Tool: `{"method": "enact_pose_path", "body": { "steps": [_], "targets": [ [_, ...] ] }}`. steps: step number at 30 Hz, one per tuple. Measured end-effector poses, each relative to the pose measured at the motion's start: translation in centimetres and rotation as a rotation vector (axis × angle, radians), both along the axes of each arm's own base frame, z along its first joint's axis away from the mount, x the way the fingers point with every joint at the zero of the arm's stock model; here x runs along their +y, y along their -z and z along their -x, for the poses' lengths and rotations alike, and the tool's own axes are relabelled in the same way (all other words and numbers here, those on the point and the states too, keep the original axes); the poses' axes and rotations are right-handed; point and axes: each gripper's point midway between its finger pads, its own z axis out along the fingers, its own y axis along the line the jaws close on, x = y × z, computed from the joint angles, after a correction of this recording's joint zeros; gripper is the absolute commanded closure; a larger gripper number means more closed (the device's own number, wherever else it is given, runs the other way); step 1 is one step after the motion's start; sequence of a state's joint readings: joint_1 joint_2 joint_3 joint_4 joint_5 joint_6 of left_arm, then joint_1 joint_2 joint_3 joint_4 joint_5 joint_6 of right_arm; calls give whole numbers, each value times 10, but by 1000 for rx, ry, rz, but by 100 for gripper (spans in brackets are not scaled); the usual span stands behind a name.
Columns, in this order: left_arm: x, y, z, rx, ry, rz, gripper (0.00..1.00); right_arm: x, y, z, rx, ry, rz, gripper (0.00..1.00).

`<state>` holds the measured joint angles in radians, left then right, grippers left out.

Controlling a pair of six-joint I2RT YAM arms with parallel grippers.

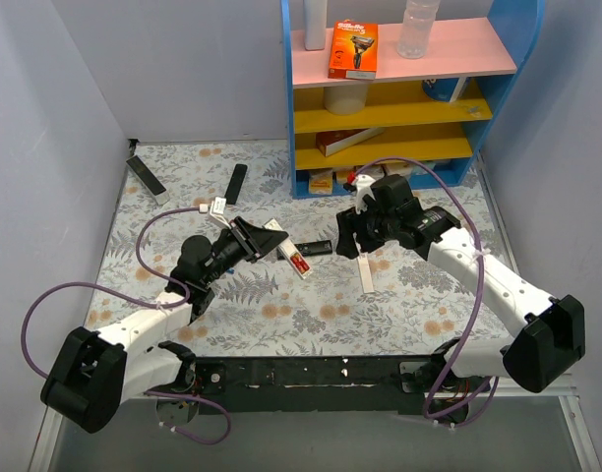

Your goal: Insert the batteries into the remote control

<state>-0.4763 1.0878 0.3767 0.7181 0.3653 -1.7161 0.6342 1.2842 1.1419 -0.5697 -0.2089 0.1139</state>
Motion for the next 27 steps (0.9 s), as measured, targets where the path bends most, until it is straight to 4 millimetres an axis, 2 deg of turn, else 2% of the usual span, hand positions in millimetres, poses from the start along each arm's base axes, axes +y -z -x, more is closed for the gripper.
{"method": "enact_pose_path", "body": {
  "steps": [3, 5, 11, 14, 15, 17, 23, 27],
  "targets": [
    [2, 0, 1, -1, -8, -9, 100, -15, 20, -6, 38, 83, 50, 27],
    [3, 2, 3, 0, -7, -10, 100, -18, 28, -4, 63, 93, 58, 27],
    [3, 15, 10, 30, 13, -14, 100, 5, 31, 7, 92, -1, -67, 27],
    [2, 13, 11, 23, 23, -11, 100, 5, 34, 7, 99, 13, -71, 26],
    [1, 13, 11, 22, 26, -12, 100, 2, 36, 4, 95, 36, -57, 22],
    [1, 14, 12, 23, 30, -15, 100, -8, 46, -2, 108, 102, 0, 21],
    [0, 15, 14, 18, 42, -25, 100, -51, 103, -13, 215, 297, 244, 21],
    [0, 16, 15, 19, 46, -30, 100, -69, 125, -11, 252, 374, 335, 21]
  ]
}}
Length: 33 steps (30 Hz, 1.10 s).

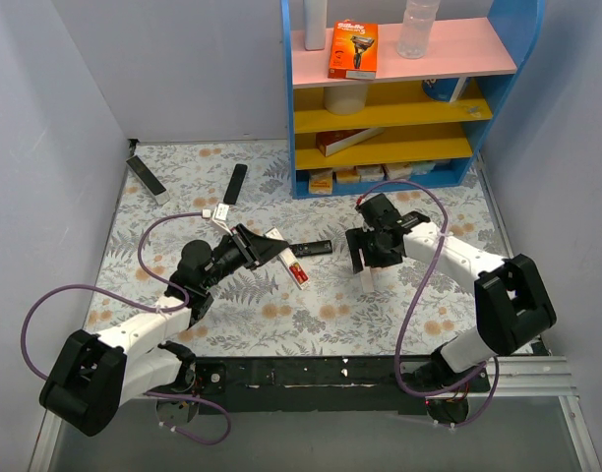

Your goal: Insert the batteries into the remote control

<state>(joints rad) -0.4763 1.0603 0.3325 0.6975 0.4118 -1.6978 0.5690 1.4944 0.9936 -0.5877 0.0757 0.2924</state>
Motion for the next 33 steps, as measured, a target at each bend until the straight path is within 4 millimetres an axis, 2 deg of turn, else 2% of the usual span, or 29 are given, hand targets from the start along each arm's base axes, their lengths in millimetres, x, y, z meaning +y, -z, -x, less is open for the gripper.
{"method": "enact_pose_path", "body": {
  "steps": [10, 17, 23, 29, 33],
  "targets": [
    [1, 4, 2, 11, 0, -6, 100, -7, 36, -4, 61, 79, 80, 24],
    [1, 10, 2, 28, 0, -15, 100, -8, 49, -6, 71, 92, 99, 29],
    [0, 17, 0, 50, 0, -25, 100, -10, 50, -9, 59, 97, 107, 30],
    [-1, 27, -2, 85, -1, -39, 100, -5, 45, -7, 53, 47, 88, 25],
    [-2, 37, -7, 133, -12, -57, 100, 9, 13, -7, -29, -44, 9, 20]
  ]
}}
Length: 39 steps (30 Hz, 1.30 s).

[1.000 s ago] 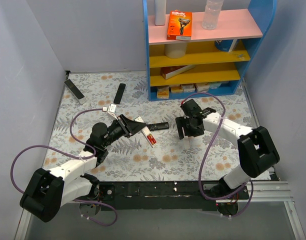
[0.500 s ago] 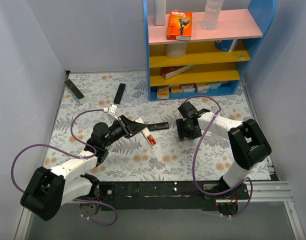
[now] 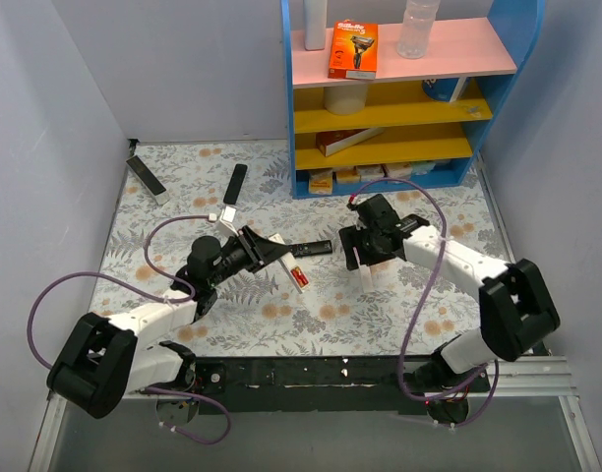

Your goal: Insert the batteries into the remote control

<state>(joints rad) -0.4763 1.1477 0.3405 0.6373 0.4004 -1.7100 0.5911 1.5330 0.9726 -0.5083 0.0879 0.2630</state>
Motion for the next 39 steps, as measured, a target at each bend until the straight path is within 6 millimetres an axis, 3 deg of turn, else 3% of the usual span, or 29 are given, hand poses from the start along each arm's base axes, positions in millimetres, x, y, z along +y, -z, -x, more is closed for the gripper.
{"method": "enact_pose_path", "body": {
  "steps": [7, 12, 15, 20, 26, 35, 39],
  "targets": [
    [-3, 12, -14, 78, -33, -11, 100, 76, -101, 10, -226, -255, -271, 16],
    [-5, 17, -21, 114, -51, -9, 100, 127, -139, 35, -270, -412, -389, 16],
    [-6, 17, -22, 120, -54, -4, 100, 142, -140, 38, -258, -443, -403, 16],
    [-6, 15, -22, 121, -57, 4, 100, 151, -120, 36, -208, -444, -371, 16],
    [-7, 10, -23, 112, -57, 23, 100, 157, -102, 34, -164, -443, -338, 25],
    [-9, 5, -24, 107, -62, 40, 100, 171, -105, 38, -160, -489, -344, 54],
    [-9, 6, -24, 109, -62, 38, 99, 166, -101, 39, -160, -494, -318, 76]
  ]
}}
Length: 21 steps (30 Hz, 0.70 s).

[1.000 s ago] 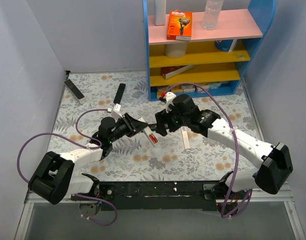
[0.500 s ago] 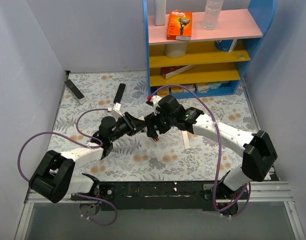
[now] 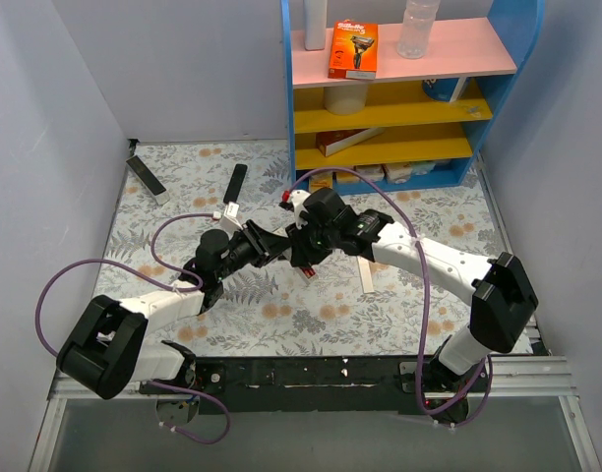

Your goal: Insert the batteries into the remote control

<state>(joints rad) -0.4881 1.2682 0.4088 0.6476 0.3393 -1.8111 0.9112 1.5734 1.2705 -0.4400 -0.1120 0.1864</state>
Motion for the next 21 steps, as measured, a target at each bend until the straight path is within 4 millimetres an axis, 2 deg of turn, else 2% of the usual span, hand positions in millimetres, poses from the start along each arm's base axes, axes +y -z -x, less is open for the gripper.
{"method": "enact_pose_path", "body": {
  "steps": [3, 4, 7, 8, 9, 11, 16, 21],
  "targets": [
    [-1, 0, 1, 1, 3, -2, 87, -2, 1, 0, -4, -2, 13, 82],
    [-1, 1, 1, 2, 3, -3, 68, -3, 1, 0, -6, -4, 16, 82],
    [-1, -1, 3, -3, 6, -6, 39, -7, 1, 1, -20, -17, 34, 83],
    [0, -3, 3, -13, 5, -8, 25, -11, 2, 2, -24, -21, 49, 83],
    [1, -6, 3, -27, 1, -10, 20, -15, 3, 4, -27, -27, 61, 83],
    [6, -14, 3, -59, -17, -20, 11, -26, 9, 9, -31, -43, 98, 83],
    [30, -35, -2, -116, -117, -71, 2, -52, 30, 19, -37, -78, 191, 83],
    [93, -58, -5, -169, -380, -154, 2, -72, 61, 32, -9, -124, 270, 83]
  ]
}}
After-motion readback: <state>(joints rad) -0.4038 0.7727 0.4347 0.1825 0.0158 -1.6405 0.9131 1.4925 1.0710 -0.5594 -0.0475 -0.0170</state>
